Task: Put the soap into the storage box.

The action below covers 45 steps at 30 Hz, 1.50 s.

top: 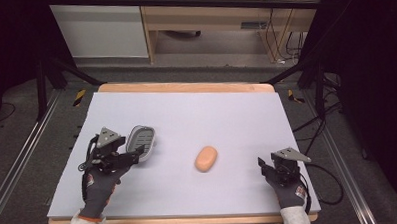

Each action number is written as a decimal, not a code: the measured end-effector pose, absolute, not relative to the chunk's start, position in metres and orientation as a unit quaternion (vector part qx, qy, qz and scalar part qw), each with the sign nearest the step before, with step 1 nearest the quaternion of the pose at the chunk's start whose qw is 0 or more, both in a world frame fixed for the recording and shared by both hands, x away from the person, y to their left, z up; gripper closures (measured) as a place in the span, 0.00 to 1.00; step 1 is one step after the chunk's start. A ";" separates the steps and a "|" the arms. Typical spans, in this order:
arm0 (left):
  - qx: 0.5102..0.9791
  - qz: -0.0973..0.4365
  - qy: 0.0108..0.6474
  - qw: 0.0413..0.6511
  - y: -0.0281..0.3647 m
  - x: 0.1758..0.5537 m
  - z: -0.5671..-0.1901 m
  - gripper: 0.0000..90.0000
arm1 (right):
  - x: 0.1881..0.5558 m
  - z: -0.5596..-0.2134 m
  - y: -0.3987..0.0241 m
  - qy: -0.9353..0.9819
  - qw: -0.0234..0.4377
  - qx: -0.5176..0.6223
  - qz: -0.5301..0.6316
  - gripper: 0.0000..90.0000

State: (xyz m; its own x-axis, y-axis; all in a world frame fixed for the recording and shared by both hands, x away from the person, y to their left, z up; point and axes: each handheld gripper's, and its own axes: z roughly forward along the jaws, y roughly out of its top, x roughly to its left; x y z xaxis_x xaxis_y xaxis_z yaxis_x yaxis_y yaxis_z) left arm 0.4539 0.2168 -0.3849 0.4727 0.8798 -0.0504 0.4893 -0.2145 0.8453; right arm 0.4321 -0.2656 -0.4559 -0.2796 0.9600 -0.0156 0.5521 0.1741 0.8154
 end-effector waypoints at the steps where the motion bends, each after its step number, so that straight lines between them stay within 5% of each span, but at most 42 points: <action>1: 0.748 0.227 0.457 0.425 0.211 0.455 -0.385 0.28 | 0.432 -0.456 -0.266 0.714 0.279 0.530 0.362 0.51; 45: 0.803 0.203 0.403 0.389 0.113 0.481 -0.396 0.30 | 0.435 -0.457 -0.259 0.729 0.276 0.520 0.350 0.50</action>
State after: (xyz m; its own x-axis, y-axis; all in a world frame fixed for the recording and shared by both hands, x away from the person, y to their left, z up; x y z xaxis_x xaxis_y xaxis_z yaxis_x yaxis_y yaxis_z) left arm 0.4811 0.1125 -0.3962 0.5920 0.8058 0.0129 0.4895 -0.3722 0.7885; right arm 0.4349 -0.2591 -0.4568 -0.3069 0.9509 -0.0390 0.5642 0.2148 0.7972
